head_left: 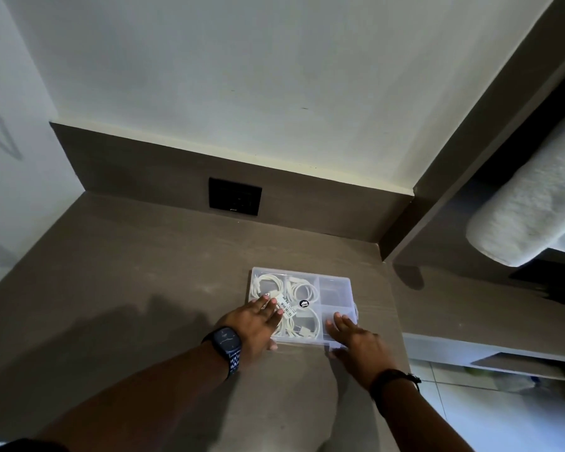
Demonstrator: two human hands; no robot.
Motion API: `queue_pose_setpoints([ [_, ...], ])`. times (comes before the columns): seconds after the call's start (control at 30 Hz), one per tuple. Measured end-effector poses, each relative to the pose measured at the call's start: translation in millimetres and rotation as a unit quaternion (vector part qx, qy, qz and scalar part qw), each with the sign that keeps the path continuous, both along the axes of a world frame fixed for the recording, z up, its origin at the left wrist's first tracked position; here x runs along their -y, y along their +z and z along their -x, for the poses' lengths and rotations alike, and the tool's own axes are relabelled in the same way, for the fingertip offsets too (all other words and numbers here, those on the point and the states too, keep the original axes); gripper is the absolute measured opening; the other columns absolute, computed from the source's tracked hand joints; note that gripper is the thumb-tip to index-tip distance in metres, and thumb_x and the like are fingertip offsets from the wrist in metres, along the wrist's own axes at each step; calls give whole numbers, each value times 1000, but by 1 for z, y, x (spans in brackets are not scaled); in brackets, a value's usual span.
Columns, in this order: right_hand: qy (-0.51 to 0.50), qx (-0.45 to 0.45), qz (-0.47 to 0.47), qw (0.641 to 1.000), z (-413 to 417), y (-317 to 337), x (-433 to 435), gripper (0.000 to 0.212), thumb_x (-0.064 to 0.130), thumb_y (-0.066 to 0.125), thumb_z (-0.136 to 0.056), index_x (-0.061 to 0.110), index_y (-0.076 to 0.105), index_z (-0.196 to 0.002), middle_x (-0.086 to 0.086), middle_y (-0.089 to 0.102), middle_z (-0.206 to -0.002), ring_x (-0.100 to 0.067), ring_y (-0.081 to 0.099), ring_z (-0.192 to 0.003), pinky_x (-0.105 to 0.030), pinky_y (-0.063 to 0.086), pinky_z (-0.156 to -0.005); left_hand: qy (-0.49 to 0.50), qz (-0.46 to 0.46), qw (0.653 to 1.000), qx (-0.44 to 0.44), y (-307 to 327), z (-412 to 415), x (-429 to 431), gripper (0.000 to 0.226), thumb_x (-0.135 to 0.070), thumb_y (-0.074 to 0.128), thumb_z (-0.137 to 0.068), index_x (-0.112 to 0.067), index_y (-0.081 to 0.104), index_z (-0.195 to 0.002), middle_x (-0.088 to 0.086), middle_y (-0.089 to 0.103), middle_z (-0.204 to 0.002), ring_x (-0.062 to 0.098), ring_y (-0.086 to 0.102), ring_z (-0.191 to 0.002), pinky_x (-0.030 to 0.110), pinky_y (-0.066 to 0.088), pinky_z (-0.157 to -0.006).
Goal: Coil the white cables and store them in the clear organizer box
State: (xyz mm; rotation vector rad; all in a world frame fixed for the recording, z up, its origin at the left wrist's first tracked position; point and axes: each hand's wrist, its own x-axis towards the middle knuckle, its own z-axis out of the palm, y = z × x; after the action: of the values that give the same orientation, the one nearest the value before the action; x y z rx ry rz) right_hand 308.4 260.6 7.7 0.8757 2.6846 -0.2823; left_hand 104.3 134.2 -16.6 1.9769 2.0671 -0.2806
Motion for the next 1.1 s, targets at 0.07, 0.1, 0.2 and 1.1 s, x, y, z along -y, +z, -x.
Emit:
queue_pose_setpoints([
  [0.07, 1, 2, -26, 1000, 2, -1, -1, 53, 37, 45, -94, 29, 26, -144, 5, 22, -157, -16, 34, -137, -32, 40, -104, 5, 23, 1000, 5, 2, -1, -7, 71, -44, 38, -93, -7, 6, -144, 17, 5, -156, 31, -1, -144, 40, 8, -117],
  [0.1, 0, 2, -38, 999, 2, -2, -2, 53, 38, 46, -94, 29, 28, -143, 5, 24, -156, -16, 40, -134, -33, 43, -101, 9, 31, 999, 11, 3, -1, -10, 72, -44, 40, -93, -7, 7, -144, 16, 5, -157, 31, 0, -144, 40, 11, -116],
  [0.2, 3, -3, -46, 999, 3, -5, -4, 53, 39, 47, -93, 29, 28, -142, 4, 28, -155, -16, 45, -130, -34, 47, -99, 13, 43, 999, 13, 4, 2, -15, 74, -45, 44, -90, -8, 10, -144, 15, 8, -157, 30, 4, -144, 41, 19, -114],
  [1.1, -22, -93, -81, 992, 75, -33, -128, 57, 45, 52, -88, 25, 37, -139, -2, 44, -146, -20, 54, -122, -37, 54, -90, 80, -22, 996, 19, 7, 74, -135, 65, -35, 55, -87, -11, 27, -140, 8, 23, -154, 25, 10, -144, 42, 32, -108],
])
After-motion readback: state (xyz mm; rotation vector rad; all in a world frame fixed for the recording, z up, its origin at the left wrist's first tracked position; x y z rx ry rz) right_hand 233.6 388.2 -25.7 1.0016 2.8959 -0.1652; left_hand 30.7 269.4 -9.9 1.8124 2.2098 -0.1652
